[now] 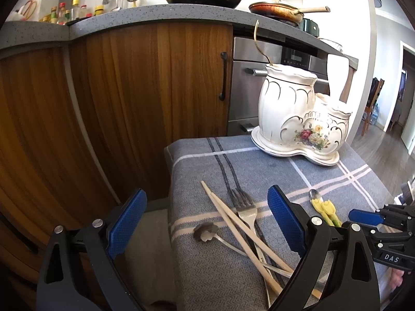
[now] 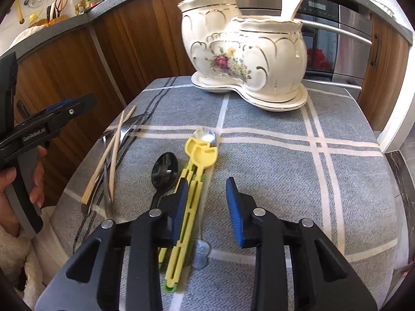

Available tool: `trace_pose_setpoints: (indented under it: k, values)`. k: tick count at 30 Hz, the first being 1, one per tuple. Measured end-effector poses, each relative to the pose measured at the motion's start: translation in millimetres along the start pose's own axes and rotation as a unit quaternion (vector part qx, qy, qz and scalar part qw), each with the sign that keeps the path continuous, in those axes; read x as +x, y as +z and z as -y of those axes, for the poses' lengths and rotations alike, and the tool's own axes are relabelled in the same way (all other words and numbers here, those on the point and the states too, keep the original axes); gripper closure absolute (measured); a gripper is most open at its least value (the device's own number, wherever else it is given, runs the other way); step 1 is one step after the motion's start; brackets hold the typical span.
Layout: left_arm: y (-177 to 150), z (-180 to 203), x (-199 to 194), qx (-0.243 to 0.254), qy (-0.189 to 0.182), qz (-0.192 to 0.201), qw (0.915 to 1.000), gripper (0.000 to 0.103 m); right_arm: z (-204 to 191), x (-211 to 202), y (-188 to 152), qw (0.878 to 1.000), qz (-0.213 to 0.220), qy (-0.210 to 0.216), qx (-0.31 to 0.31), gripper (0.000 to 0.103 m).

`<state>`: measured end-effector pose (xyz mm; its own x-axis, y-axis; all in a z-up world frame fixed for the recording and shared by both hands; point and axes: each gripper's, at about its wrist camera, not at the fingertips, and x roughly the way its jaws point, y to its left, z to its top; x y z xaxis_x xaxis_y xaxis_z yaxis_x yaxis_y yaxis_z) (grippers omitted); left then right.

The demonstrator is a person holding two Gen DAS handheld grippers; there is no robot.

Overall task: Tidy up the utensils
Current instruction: 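Close the right tool on the yellow-green plastic spoon handle, then grasp the silver fork with the left tool while the right tool holds the spoon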

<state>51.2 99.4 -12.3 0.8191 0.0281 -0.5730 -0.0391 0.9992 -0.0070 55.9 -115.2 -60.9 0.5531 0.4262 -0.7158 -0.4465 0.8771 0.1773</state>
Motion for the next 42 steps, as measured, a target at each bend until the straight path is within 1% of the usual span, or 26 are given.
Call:
trace_pose_setpoints:
  k: [1,3,6,10,15,19,21,23,24,26,28,30,31,32,33,34,35,38,40,42]
  values:
    - [-0.6,0.6,-0.1,0.001,0.0,0.0,1.0,0.009,-2.0,0.6,-0.3,1.0,-0.003,0.001,-0.003,0.074]
    - [-0.9,1.6,0.3,0.003,0.0,-0.001,1.0,0.009,-5.0,3.7,-1.0,1.0,-0.014,0.0,-0.005,0.08]
    - [-1.0,1.8,0.3,0.003,-0.001,-0.001,1.0,0.009,-6.6,4.1,-1.7,1.0,-0.019,0.003,-0.003,0.085]
    - [-0.8,0.8,0.4,-0.001,-0.002,0.0,1.0,0.009,-6.4,6.8,-0.7,1.0,-0.027,-0.002,0.003,0.085]
    - [-3.3,1.2,2.3,0.0,-0.001,-0.005,1.0,0.009,-3.9,14.7,3.9,0.999,-0.036,0.004,0.019,0.085]
    - [-5.8,3.0,6.3,0.005,-0.008,-0.016,0.9998,0.01,-2.9,14.8,2.9,0.999,-0.031,0.003,0.02,0.09]
    - [-7.1,5.2,8.3,0.01,-0.015,-0.022,0.9996,0.011,-2.0,13.3,2.1,0.999,-0.028,0.005,0.022,0.095]
    - [-8.8,7.8,9.5,0.015,-0.024,-0.026,0.9993,0.012,0.0,10.0,1.7,0.999,-0.023,0.009,0.027,0.095]
    - [-9.6,10.0,10.2,0.019,-0.032,-0.03,0.9989,0.014,0.8,7.0,1.6,0.999,-0.018,0.01,0.028,0.095]
    - [-10.8,13.8,11.2,0.026,-0.042,-0.035,0.9982,0.02,1.0,3.1,2.3,1.0,-0.008,0.008,0.026,0.095]
    - [-12.5,18.9,13.6,0.033,-0.053,-0.046,0.9969,0.031,2.5,-0.3,2.0,1.0,0.0,0.009,0.029,0.095]
    - [-12.6,22.6,16.3,0.031,-0.067,-0.058,0.9956,0.037,3.5,-2.2,1.8,1.0,0.004,0.009,0.028,0.095]
    - [-12.1,23.0,17.7,0.027,-0.07,-0.063,0.9952,0.045,3.7,-2.6,1.4,1.0,0.005,0.01,0.029,0.095]
    - [-11.2,22.8,19.8,0.018,-0.073,-0.07,0.9947,0.05,4.0,-2.9,0.9,0.999,0.006,0.012,0.03,0.095]
    - [-10.6,22.0,20.8,0.01,-0.078,-0.074,0.9941,0.059,4.2,-3.2,0.3,0.999,0.008,0.013,0.031,0.095]
    - [-9.5,20.7,23.4,-0.004,-0.091,-0.081,0.9925,0.061,4.0,-3.8,-0.1,0.999,0.01,0.012,0.03,0.095]
    - [-8.8,20.8,24.7,-0.009,-0.096,-0.083,0.9919,0.061,3.8,-3.8,-0.4,0.999,0.011,0.013,0.029,0.095]
    - [-5.5,26.7,32.1,0.002,-0.085,-0.09,0.9924,0.061,3.7,-4.4,-0.7,0.999,0.011,0.016,0.029,0.095]
    - [-3.3,31.1,41.0,0.01,-0.086,-0.104,0.9908,0.061,4.2,-5.7,-1.6,0.999,0.012,0.016,0.029,0.095]
    - [-2.8,34.0,51.2,0.014,-0.076,-0.121,0.9896,0.061,4.0,-4.7,-1.5,0.999,0.012,0.016,0.029,0.095]
